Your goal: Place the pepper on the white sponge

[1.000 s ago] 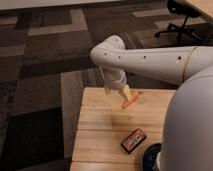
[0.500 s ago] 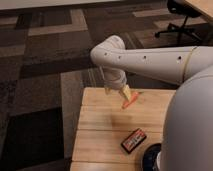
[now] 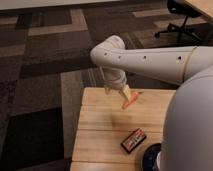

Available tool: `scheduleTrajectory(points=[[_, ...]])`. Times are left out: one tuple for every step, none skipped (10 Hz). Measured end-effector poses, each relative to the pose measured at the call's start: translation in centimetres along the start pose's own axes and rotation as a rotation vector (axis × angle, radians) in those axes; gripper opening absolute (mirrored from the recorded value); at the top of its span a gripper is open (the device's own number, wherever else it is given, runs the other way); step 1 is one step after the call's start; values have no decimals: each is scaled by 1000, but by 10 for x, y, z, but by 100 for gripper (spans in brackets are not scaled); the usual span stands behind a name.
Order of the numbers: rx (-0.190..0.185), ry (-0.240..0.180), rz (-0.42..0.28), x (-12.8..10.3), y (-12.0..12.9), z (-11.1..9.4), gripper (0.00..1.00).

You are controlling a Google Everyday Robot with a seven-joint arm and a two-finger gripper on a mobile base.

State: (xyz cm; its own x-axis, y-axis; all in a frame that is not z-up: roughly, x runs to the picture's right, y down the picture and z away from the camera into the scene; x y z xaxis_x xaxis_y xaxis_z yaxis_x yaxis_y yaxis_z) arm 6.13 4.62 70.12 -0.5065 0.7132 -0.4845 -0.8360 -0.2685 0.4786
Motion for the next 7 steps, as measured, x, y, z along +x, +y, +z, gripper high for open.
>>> scheduleTrajectory(points=[[0,0,0,0,0,0,65],[0,0,0,0,0,0,65],[0,0,0,0,0,0,65],[0,0,1,-1,0,1,65],[-7,-16,-4,-8,0,1,65],[-13,-22,-4,-12,0,1,65],[-19,-28,-1,-19,0,2,65]])
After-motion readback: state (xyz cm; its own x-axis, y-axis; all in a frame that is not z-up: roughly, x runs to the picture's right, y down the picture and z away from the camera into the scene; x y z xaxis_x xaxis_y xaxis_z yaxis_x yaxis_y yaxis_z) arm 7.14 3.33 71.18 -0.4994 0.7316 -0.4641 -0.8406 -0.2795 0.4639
